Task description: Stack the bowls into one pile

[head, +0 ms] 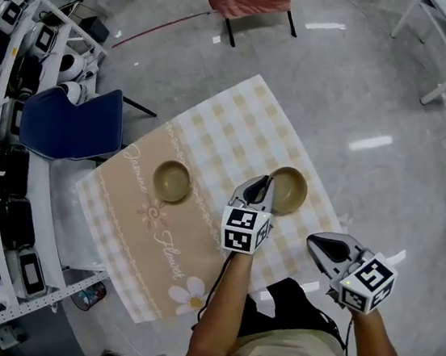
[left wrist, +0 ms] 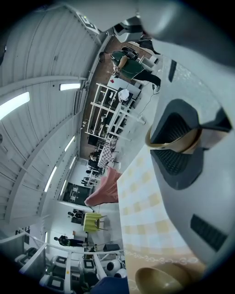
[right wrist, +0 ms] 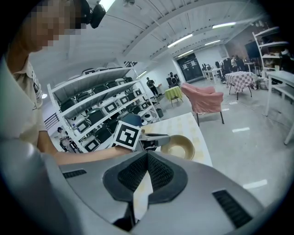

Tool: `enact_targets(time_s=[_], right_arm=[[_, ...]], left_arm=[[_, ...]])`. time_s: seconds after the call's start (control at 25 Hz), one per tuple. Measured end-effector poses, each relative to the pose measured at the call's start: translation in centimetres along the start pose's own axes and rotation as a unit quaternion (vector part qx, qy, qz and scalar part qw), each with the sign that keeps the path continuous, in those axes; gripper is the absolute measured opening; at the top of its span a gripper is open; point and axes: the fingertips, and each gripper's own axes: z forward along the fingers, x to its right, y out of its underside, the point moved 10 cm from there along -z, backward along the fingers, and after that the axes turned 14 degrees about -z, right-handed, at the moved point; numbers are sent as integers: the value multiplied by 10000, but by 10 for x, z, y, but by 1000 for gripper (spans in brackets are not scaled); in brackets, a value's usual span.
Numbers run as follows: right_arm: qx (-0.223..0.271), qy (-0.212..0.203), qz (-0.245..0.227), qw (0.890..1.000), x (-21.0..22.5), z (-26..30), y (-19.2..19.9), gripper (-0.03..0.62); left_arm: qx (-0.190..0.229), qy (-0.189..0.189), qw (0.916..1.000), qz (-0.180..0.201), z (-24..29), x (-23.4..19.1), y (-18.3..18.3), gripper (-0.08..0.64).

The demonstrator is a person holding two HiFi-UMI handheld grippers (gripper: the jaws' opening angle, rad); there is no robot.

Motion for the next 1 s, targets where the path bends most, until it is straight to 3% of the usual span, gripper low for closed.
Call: enact_targets(time_s=[0.24,0.4,0.92,1.0], right_arm=[[-64,-6,-54,10000,9,11,0,3],[-133,130,-145,9997,19,20,0,4],[-614,1270,-468,9889,78,82,23,8],[-713,1377,-453,9869,86,91,27,84]], left_arm=[[-16,-223,9994,251,1,-5,0,44],[13,-290,9994,213,-2,-11,0,44],[357,-275,9989,136,-26,-32,-3,44],[461,-323,9982,200,-34,-35,-4,44]])
